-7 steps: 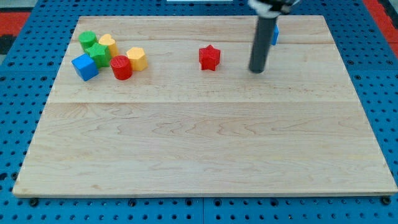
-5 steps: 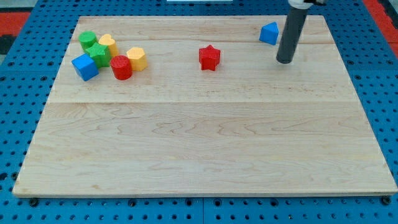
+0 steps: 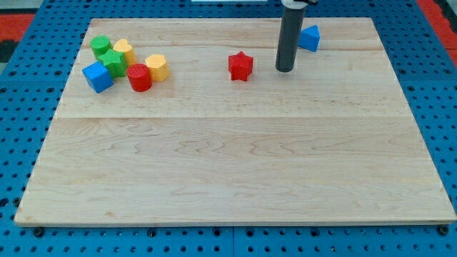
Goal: Move the red star to the top right side of the yellow hexagon
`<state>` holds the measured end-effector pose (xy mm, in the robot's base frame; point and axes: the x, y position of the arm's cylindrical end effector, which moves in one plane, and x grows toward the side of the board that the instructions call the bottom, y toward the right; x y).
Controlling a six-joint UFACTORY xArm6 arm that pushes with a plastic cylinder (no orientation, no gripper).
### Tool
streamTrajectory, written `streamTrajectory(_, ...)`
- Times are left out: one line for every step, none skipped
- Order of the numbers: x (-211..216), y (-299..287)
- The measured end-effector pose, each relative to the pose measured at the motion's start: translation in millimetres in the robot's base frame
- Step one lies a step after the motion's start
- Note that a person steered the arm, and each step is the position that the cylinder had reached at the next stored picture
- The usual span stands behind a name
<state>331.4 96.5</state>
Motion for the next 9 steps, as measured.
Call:
streamTrajectory(0,0)
streamTrajectory(5,0)
streamTrajectory(14,-2)
streamTrajectory(25,-52)
streamTrajectory(2,-117)
streamTrajectory(-48,-128)
streamTrajectory(-28,-139)
streamTrajectory(19,-170)
streamTrajectory(40,-192)
